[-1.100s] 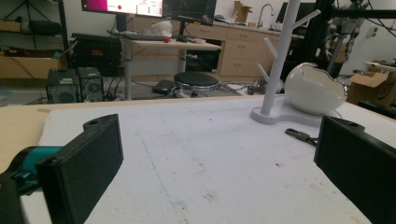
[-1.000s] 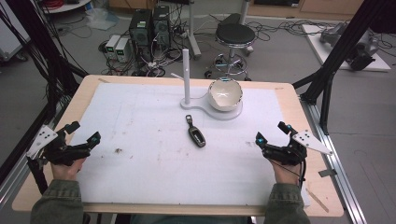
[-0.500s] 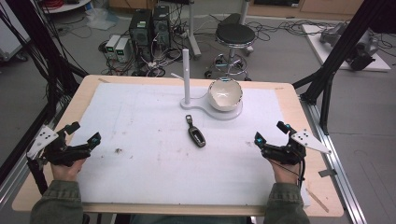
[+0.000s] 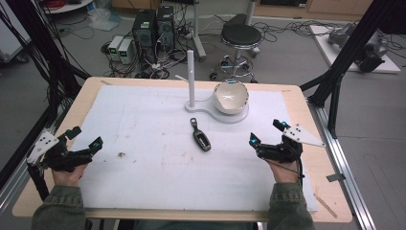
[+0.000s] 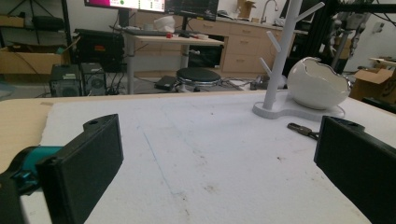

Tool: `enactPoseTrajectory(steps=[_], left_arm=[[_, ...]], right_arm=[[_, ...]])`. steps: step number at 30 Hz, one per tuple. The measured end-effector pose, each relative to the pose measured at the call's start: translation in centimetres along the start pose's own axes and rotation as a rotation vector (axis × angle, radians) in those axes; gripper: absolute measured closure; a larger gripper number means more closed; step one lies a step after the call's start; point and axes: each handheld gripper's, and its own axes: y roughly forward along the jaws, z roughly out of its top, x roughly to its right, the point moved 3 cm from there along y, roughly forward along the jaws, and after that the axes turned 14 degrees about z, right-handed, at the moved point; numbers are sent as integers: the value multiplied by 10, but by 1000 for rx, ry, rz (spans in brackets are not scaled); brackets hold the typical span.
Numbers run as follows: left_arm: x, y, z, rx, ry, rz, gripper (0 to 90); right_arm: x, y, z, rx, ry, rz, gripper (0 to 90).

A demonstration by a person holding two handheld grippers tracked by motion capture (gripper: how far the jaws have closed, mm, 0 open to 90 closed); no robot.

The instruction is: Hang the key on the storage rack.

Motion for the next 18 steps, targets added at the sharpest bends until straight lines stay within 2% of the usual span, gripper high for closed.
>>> enactPoseTrajectory(steps=[3,5,10,18], left_arm=[[1,1,-1,-7,5,-8,20],[2,2,-1,-12,14,-10,20],[2,2,-1,-7,5,-12,20],[0,4,-1,0,-12,-11,20]], right_arm=[[-3,9,8,-20,9,33,7],[-3,14,11,-28,1,42,7],[-7,29,17,-55,-5,60,7],[-20,58,32,-107,-49,93,7]])
